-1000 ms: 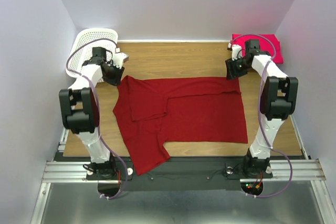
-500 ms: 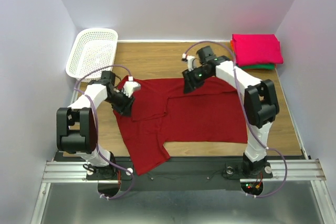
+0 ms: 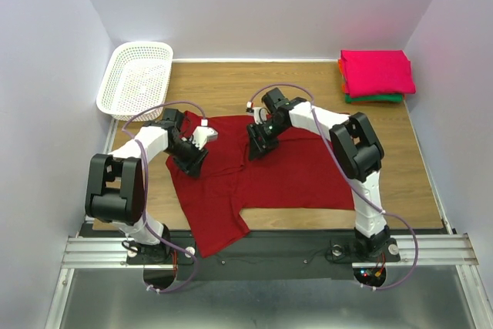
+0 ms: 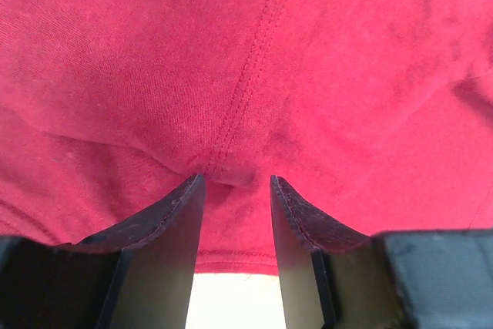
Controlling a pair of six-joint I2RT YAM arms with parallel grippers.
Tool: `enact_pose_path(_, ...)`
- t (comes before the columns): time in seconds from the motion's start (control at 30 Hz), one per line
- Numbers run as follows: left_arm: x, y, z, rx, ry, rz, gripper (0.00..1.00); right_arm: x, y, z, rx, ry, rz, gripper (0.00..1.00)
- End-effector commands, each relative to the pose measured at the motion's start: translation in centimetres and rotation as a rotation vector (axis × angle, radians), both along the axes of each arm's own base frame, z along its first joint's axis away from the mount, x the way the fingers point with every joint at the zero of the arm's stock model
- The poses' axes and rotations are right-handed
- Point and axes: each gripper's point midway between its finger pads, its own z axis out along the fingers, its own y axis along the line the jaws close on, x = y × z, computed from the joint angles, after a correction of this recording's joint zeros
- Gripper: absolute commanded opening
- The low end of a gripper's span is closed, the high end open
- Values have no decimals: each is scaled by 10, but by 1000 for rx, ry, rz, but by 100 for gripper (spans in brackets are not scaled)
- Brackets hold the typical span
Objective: Fold and stack the t-shirts
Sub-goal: Fold the tshirt
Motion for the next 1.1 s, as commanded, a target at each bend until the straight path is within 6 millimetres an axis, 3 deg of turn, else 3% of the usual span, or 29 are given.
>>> enact_pose_path(0.0,-1,1,-6,12,11,18,51,11,27,16,67,-24,-18,57)
enact_pose_path(0.27,1,-6,-11,-5,14,7,44,2,41,11,68,6,-9,58)
enact_pose_path(0.63,3,-7,2,-18,-12,-5,10,2,50,8,75,28,-8,41)
enact_pose_path(0.8,2,-6,4,-15,-16,-8,7,-2,53,6,75,50,-12,53)
enact_pose_path(0.87,3,-7,4,-16,-17,-7,4,-3,54,4,71,52,-9,47)
enact_pose_path(0.93,3,-7,4,-18,-17,-9,2,-5,55,6,76,52,-3,30)
enact_pose_path(1.07,3,-8,14,-25,-37,-19,0,-4,57,16,93,34,3,7)
